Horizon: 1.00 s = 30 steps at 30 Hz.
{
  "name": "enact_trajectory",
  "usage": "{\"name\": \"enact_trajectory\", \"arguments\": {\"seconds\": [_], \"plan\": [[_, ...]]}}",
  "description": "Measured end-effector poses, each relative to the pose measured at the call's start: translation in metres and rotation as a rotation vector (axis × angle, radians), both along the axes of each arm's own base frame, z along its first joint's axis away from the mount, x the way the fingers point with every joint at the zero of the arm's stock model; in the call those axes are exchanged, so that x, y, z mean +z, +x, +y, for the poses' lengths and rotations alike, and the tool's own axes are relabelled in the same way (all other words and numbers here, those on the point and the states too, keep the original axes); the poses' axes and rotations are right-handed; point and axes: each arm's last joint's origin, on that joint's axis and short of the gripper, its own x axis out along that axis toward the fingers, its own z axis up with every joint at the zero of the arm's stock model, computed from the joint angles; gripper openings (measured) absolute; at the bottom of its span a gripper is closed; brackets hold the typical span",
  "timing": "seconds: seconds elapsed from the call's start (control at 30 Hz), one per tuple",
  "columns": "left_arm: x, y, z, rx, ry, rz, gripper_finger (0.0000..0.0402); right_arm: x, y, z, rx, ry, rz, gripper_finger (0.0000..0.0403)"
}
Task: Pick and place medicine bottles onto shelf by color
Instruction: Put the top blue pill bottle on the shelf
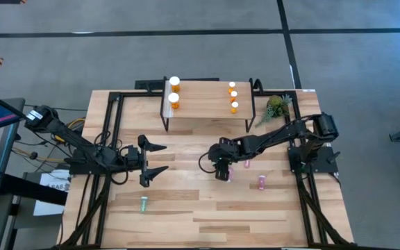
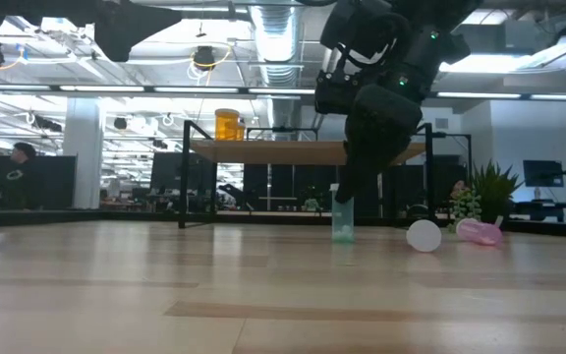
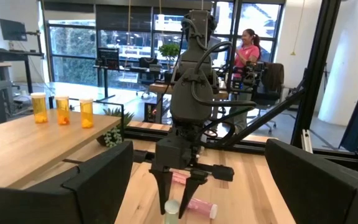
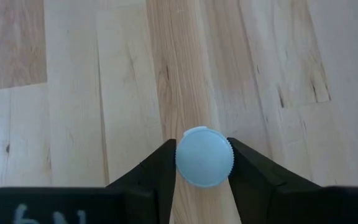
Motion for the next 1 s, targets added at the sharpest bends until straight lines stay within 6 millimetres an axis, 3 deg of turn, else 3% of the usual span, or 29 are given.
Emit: {"name": "enact_trajectory", "arguments": {"seconds": [0.4,1.0], "plan": [[0.0,0.0,0.0,0.0,0.0,0.0,0.0352,0.0,0.0,0.001,0.003,0.001,0.003,0.0148],[0.0,0.0,0.0,0.0,-0.002,0.0,0.0352,0.035,0.014,0.003,0.034,-0.01,0.008,0.0142]]}}
